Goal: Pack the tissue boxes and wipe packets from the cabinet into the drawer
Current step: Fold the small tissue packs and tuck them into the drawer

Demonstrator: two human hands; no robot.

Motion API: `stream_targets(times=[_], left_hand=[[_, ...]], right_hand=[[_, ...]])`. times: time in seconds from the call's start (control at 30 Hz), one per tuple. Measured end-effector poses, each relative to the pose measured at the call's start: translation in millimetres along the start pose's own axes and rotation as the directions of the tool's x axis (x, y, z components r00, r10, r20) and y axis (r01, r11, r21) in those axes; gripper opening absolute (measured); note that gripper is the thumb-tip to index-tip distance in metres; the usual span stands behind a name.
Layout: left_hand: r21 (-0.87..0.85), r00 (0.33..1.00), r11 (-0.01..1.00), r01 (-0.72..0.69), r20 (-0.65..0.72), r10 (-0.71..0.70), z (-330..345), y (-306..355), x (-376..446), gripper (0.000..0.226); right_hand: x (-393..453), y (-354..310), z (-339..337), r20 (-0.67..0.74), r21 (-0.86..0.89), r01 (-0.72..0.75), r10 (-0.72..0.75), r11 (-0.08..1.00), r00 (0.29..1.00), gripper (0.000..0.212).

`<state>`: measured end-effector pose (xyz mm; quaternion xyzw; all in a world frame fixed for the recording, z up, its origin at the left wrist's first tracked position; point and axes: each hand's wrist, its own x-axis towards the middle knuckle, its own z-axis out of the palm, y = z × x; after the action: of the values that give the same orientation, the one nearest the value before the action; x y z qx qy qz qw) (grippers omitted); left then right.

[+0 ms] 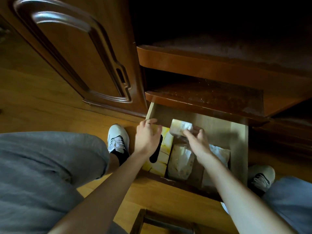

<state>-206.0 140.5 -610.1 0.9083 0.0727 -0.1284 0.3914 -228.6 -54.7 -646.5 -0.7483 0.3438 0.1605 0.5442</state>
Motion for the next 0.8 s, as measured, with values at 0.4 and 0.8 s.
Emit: stream_targets(times=[0.4, 0.8], left_hand=[[0.077, 0.987, 0.995, 0.067, -0.153, -0.055, 4, -70, 42, 0.037], [0.058, 0.983, 0.988, 0.141, -0.129, -0.133, -2, -66, 46, 0.041]], right_hand=[[85, -40, 70, 0.106, -0.100, -0.078, 0.089, 0.992, 0.990, 0.087], [110, -70, 116, 0.149, -0.489, 0.068, 0.006, 0.869, 0.989, 0.048]])
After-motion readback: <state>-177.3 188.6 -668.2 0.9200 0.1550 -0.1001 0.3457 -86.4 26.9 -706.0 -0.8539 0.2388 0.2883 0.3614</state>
